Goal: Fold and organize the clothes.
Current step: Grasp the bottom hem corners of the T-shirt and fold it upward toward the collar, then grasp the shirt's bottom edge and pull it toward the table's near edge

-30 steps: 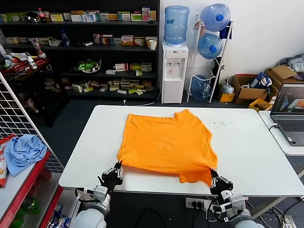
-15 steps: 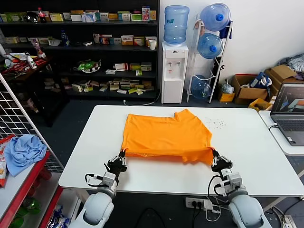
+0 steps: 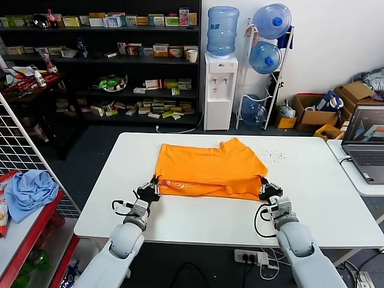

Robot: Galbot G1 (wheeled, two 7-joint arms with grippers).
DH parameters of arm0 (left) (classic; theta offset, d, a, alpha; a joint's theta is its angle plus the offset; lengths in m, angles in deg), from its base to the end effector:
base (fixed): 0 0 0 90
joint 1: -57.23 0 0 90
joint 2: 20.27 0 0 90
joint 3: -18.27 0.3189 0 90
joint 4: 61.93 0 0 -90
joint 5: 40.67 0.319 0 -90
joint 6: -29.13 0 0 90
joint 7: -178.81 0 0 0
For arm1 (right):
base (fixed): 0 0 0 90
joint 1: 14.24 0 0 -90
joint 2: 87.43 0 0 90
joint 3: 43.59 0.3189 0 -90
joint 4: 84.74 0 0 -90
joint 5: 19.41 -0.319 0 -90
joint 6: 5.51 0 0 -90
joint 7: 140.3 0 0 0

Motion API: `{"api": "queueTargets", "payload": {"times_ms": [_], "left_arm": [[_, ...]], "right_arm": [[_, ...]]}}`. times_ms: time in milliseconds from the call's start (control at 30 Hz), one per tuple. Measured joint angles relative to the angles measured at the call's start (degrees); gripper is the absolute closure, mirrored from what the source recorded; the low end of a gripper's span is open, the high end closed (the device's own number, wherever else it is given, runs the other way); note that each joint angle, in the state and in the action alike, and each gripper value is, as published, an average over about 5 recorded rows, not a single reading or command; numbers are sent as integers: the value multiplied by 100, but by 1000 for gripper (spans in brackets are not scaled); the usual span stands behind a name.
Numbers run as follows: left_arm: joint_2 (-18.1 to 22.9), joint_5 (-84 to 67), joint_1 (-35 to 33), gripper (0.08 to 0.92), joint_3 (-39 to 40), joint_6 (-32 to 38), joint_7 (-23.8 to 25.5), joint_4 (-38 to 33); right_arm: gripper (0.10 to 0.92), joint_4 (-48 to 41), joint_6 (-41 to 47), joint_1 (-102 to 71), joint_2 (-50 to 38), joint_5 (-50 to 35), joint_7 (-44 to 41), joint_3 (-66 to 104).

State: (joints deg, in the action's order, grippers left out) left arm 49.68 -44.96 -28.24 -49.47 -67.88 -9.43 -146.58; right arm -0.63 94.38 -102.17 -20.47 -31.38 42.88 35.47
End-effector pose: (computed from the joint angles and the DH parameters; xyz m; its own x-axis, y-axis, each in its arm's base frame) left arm 0.3221 0.0065 -0.3444 -0.9646 0.1511 0.2162 0.2146 0.9262 0.3101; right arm 0.3239 -0.0822 -0.3357 -0.9571 -0.0415 0.2867 -0.1049 0.9721 -0.2097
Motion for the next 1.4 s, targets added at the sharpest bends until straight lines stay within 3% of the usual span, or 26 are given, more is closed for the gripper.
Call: {"api": "queueTargets", "payload": {"times_ms": [533,667,767,900,1400], "left_arm": [[-111,-1148,-262,318,-39,-551,-170,-388],[-81,-1365,-225,212,-40,-664,-183,-356],[-76,-1492,-179,190,-43,-730,-181,-284],[-84,-1613,-126,243,-52,-785,-152,-175],[-203,-1933,-172,693,-20,-1079,-50,-140]], "right_arm": [[292,767,693,-692,-305,-241,67,193],[216,827,781,-793,-334,-267,50,271],[246,827,818,-827,-339,-287,35,299],[356,761,864,-841,-340,-309,19,310],[789,604,1000,-935,-354,-323,104,327]]}}
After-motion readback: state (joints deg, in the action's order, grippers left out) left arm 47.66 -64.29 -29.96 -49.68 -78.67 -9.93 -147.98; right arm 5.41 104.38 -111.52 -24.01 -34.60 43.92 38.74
